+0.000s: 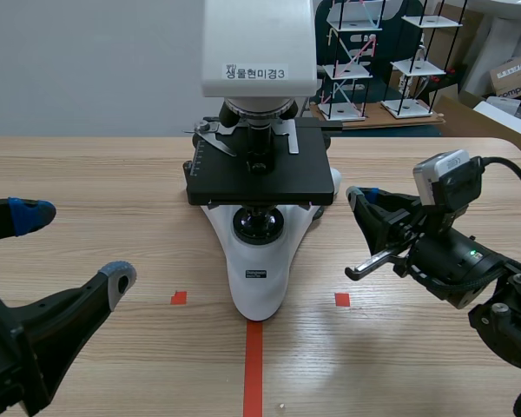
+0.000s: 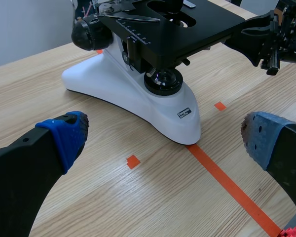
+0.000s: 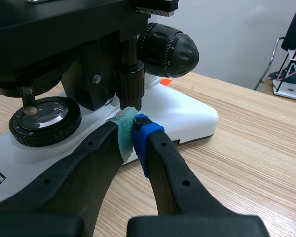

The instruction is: Return to the home posture

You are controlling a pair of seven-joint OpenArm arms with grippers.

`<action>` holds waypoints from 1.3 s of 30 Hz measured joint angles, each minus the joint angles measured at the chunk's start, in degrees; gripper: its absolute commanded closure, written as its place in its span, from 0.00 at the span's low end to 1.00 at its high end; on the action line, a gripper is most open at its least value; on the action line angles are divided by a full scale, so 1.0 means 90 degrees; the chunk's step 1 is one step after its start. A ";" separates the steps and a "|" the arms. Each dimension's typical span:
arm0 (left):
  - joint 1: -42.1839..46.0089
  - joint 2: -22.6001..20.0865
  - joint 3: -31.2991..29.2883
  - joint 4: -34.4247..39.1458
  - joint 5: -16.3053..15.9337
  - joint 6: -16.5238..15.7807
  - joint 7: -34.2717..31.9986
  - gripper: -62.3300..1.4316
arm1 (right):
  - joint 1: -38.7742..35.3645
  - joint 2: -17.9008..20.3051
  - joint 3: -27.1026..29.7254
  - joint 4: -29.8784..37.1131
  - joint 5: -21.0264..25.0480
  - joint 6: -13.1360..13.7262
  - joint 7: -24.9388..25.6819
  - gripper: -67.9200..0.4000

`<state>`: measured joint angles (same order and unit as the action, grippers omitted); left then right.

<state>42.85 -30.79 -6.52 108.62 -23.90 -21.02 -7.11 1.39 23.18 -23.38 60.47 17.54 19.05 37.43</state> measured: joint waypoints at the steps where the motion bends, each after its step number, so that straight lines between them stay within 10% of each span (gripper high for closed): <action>1: 0.0000 0.0000 0.0000 0.0000 0.0000 0.0000 0.0000 0.00 | 0.0000 0.0000 0.0000 0.0000 0.0000 0.0000 0.0000 0.98; 29: 0.0000 0.0000 0.0000 0.0000 0.0000 0.0000 0.0000 0.00 | 0.0000 0.0000 0.0000 0.0000 0.0000 0.0000 0.0000 0.98; 39: 0.0000 0.0000 0.0000 0.0000 0.0000 0.0000 0.0000 0.00 | -0.0117 0.0000 0.0102 0.0017 -0.0002 -0.0002 0.0000 0.50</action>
<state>42.85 -30.79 -6.52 108.62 -23.90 -21.02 -7.11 0.34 23.18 -22.46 60.62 17.52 19.03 37.43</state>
